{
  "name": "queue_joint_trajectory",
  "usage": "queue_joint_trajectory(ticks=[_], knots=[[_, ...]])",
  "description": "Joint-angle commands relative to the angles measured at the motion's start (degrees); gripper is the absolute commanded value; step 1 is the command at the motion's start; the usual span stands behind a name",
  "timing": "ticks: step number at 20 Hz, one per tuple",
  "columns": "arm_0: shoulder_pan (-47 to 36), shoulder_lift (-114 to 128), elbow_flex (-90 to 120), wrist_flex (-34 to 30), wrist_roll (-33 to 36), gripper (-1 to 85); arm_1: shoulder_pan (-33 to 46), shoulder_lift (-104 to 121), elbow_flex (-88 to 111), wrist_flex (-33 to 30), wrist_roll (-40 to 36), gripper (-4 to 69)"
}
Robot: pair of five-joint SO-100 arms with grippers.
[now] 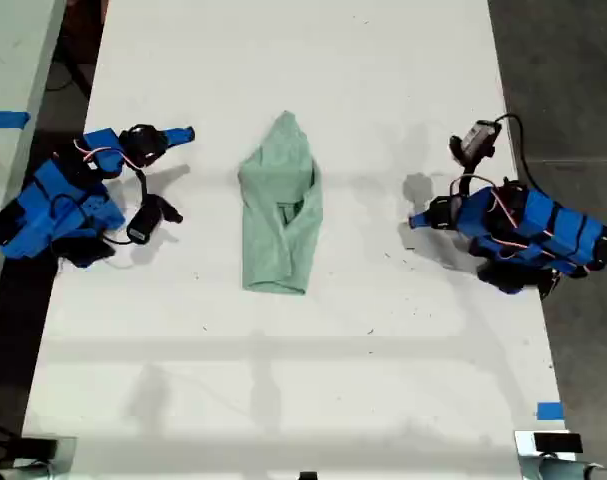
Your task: Fold t shirt
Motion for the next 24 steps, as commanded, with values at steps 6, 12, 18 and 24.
queue_joint_trajectory(ticks=[6,12,18,24], knots=[[-0.7,0.4,1.7,0.3,-1.7,-0.3,-0.7,0.4,2.9,-0.3,1.9,0.5],[-0.9,0.5,0.9,2.0,-3.5,-0.3,-2.4,0.4,-0.4,0.7,17.4,0.1],[4.3,-4.2,-11.5,8.7,-15.1,-0.2,-9.1,-9.1,-16.4,4.8,24.5,-0.2],[24.1,-50.9,-43.9,10.5,-32.5,-0.2,-23.3,-43.7,-38.3,-12.5,30.8,-0.5]])
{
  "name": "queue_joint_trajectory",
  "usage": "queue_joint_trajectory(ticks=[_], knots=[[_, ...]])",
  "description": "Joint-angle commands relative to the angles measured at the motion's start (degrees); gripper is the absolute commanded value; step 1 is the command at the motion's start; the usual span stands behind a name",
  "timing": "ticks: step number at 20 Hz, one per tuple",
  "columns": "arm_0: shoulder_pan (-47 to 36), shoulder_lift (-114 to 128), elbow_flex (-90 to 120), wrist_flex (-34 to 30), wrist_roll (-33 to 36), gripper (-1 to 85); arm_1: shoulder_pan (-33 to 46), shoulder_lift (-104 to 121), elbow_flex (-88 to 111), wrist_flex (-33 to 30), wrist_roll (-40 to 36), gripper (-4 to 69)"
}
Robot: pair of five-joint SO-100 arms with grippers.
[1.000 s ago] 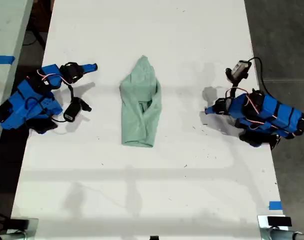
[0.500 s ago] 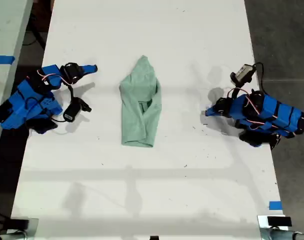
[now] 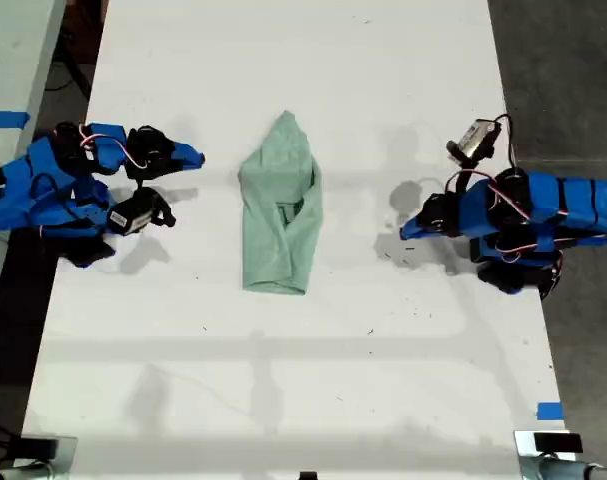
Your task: Fold t shirt
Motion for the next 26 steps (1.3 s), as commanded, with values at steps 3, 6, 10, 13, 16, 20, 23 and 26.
queue_joint_trajectory(ticks=[3,6,10,13,16,20,23,26], knots=[[18.1,-42.9,-35.1,2.5,-5.2,1.0,-8.7,-23.8,-15.1,-19.1,-4.1,0.1],[26.5,-60.7,-49.7,5.2,-6.9,20.3,-11.1,-39.5,-24.8,-23.2,-9.1,20.5],[35.6,-70.2,-51.2,7.9,-17.0,24.3,-12.6,-59.4,-36.6,-25.4,-9.8,29.6],[39.9,-82.5,-56.7,11.7,-23.4,24.7,-13.0,-72.0,-47.2,-24.5,-10.4,29.9],[40.3,-96.0,-68.2,20.6,-25.4,25.0,-13.4,-81.7,-57.7,-22.0,-11.7,29.7],[38.5,-112.4,-89.6,34.4,-25.5,-0.3,-13.7,-87.0,-64.9,-19.7,-12.6,27.2],[38.2,-113.7,-92.7,34.3,-24.9,-0.3,-13.9,-87.8,-64.8,-20.0,-11.8,24.5],[38.5,-113.8,-93.7,34.3,-24.6,-0.3,-13.9,-91.4,-64.6,-22.5,-11.2,24.2]])
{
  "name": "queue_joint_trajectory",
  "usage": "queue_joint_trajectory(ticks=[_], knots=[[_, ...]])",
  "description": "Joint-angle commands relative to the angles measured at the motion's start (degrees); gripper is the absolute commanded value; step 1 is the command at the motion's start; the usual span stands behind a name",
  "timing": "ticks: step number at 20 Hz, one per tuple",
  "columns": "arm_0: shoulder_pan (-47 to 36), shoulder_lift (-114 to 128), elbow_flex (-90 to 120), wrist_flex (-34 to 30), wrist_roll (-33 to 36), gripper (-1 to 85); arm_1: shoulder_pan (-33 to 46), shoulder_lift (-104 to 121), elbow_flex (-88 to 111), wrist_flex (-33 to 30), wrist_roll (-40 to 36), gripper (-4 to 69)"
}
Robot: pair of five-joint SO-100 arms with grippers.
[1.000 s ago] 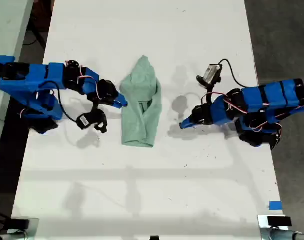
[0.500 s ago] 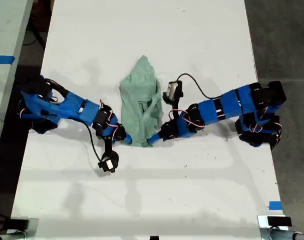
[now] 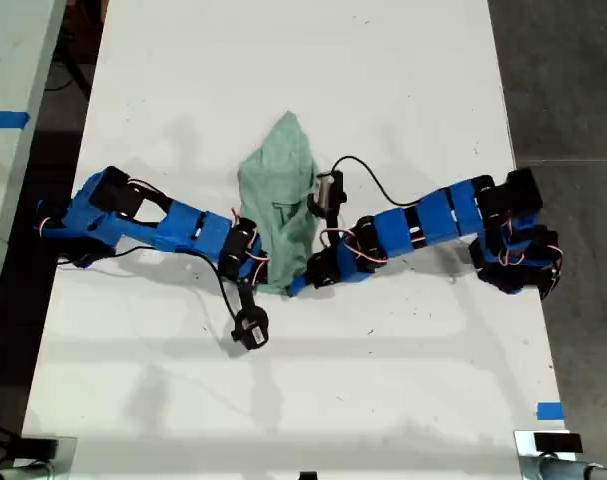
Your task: Fold t shirt
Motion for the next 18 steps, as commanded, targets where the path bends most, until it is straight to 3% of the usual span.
queue_joint_trajectory(ticks=[1,8,10,12,18], knots=[[0.1,-0.1,-1.6,0.6,-0.3,-0.3,-1.0,-2.0,-3.8,-3.3,0.5,24.2],[0.6,-2.3,-5.3,-0.1,1.1,-0.3,-0.2,-8.8,-11.3,-4.1,-0.2,23.3],[0.9,-2.5,-5.4,-0.3,1.1,-0.3,1.1,-8.4,-11.4,-1.5,4.0,22.3],[1.1,-2.5,-5.7,-0.3,1.1,-0.3,2.5,-8.2,-11.6,1.6,8.9,0.7],[1.7,-2.4,-7.5,-0.6,1.8,-0.3,1.8,-9.8,-19.1,9.6,9.8,0.7]])
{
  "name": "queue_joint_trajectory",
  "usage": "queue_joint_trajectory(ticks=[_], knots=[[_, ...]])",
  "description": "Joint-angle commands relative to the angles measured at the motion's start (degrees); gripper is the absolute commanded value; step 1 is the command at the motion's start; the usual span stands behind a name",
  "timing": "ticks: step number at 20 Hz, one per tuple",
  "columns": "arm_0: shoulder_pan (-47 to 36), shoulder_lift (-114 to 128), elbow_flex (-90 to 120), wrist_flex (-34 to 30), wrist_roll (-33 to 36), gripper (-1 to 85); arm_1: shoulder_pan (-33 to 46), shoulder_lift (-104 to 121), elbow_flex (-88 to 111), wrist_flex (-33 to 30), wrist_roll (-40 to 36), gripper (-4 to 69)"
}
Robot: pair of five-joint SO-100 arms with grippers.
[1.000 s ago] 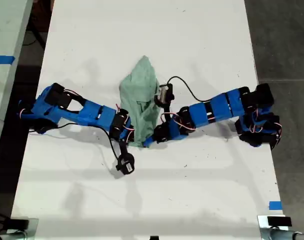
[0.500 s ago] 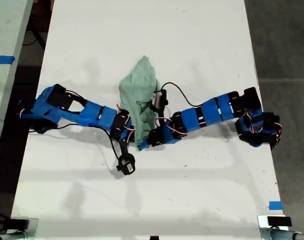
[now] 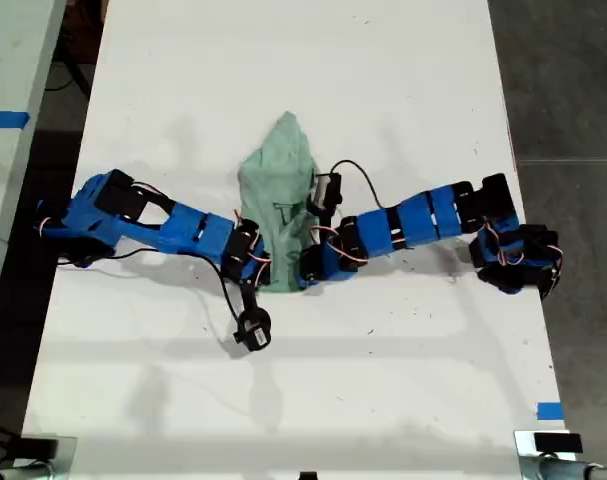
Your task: Fold t shirt
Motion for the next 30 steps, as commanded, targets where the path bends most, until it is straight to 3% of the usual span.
queue_joint_trajectory(ticks=[1,5,8,10,13,18,19,20,21,23,26,28,29,30], knots=[[1.8,0.6,-2.8,-1.4,2.4,-0.3,-1.0,1.8,-6.3,6.3,0.5,0.7],[5.3,10.9,-3.3,-8.6,8.7,-0.3,-8.5,7.6,-13.4,16.5,1.6,0.7],[7.5,18.3,-3.7,-10.5,9.9,-0.3,-14.9,13.3,-14.4,17.5,3.6,0.7],[6.5,22.6,-3.5,-7.6,10.1,-0.3,-14.7,18.2,-14.7,17.4,0.3,0.7],[-0.7,29.1,-0.5,-1.2,13.2,-0.3,-6.2,30.5,-6.7,17.1,-8.5,0.7],[-20.0,33.1,0.9,2.1,29.8,-0.3,12.1,40.7,-3.7,23.2,-20.0,0.9],[-24.0,33.2,2.7,2.3,31.4,3.4,14.6,41.2,-3.5,23.6,-22.1,6.4],[-27.1,32.7,3.2,2.3,33.6,20.3,16.2,41.2,-3.5,24.0,-24.4,25.7],[-29.4,32.5,3.0,2.2,35.2,23.9,17.6,41.0,-3.5,24.9,-26.0,34.9],[-33.8,35.9,2.9,1.8,37.4,24.5,20.6,41.0,-3.4,27.6,-27.4,38.8],[-37.5,45.3,3.1,1.4,39.5,18.8,25.8,45.3,-0.4,32.0,-27.3,38.0],[-38.5,52.7,4.8,1.4,40.4,4.0,29.3,54.1,5.4,33.2,-26.9,35.4],[-39.0,56.8,6.8,1.4,40.9,0.4,30.7,59.7,9.1,33.7,-26.6,33.3],[-39.6,61.6,9.8,1.4,41.0,-0.2,31.6,65.5,13.1,34.5,-26.1,24.7]])
